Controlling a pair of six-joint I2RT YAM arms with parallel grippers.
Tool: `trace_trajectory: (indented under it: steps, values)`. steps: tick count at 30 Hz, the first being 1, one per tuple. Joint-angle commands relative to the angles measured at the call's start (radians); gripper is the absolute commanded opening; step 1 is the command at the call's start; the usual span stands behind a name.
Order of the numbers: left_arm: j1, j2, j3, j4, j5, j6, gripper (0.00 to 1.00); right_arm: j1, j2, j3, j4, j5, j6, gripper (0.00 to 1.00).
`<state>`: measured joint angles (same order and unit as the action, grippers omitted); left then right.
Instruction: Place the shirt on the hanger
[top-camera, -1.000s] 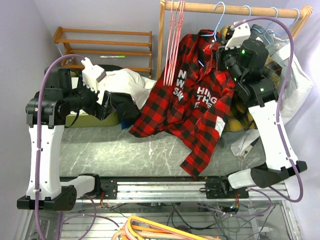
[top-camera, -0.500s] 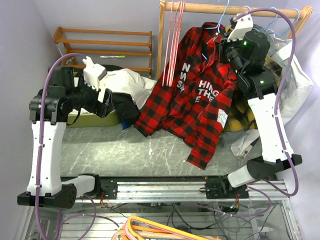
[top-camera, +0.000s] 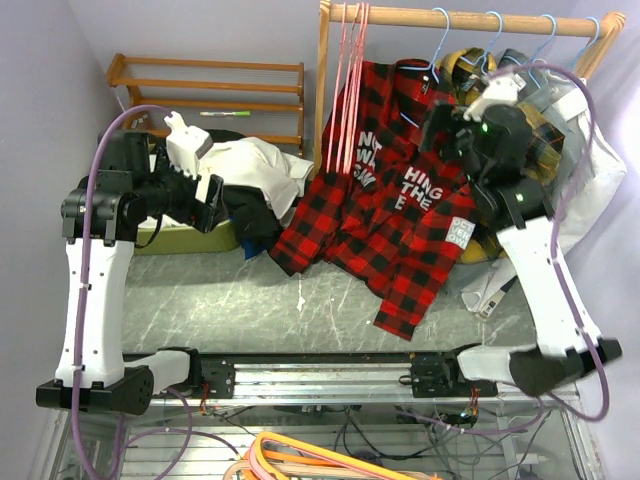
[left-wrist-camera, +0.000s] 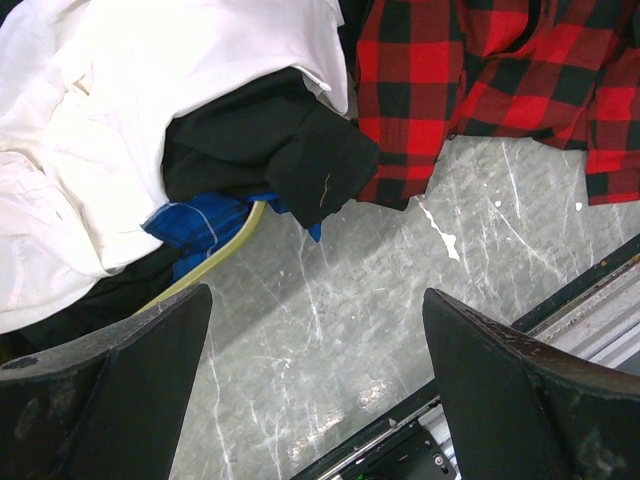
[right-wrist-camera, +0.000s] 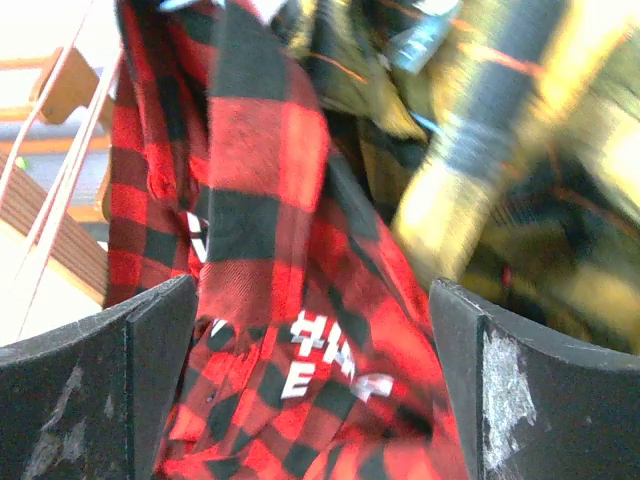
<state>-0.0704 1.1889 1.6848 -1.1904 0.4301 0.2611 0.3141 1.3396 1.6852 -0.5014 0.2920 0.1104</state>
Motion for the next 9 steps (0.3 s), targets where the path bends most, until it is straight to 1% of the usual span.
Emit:
trace_trajectory:
  steps: [1, 3, 6, 7, 8, 9]
  values:
    - [0.019, 0.003, -0.024, 0.047, 0.016, -0.015, 0.98, -0.002, -0.161, -0.146, -0.023, 0.187, 0.318, 1.00]
    - [0.028, 0.002, -0.042, 0.060, 0.018, -0.017, 0.97, 0.030, -0.156, -0.167, -0.180, 0.249, 0.445, 1.00]
    - [0.053, -0.001, -0.079, 0.095, -0.001, -0.032, 0.98, 0.155, -0.176, -0.264, -0.392, 0.483, 0.649, 1.00]
    - [0.069, -0.001, -0.095, 0.112, -0.013, -0.040, 0.97, 0.218, -0.195, -0.313, -0.453, 0.557, 0.746, 1.00]
    - [0.094, -0.002, -0.109, 0.130, -0.027, -0.049, 0.98, 0.279, -0.211, -0.349, -0.536, 0.644, 0.897, 1.00]
    - [0.114, -0.002, -0.126, 0.150, -0.042, -0.060, 0.97, 0.336, -0.214, -0.362, -0.662, 0.699, 1.056, 1.00]
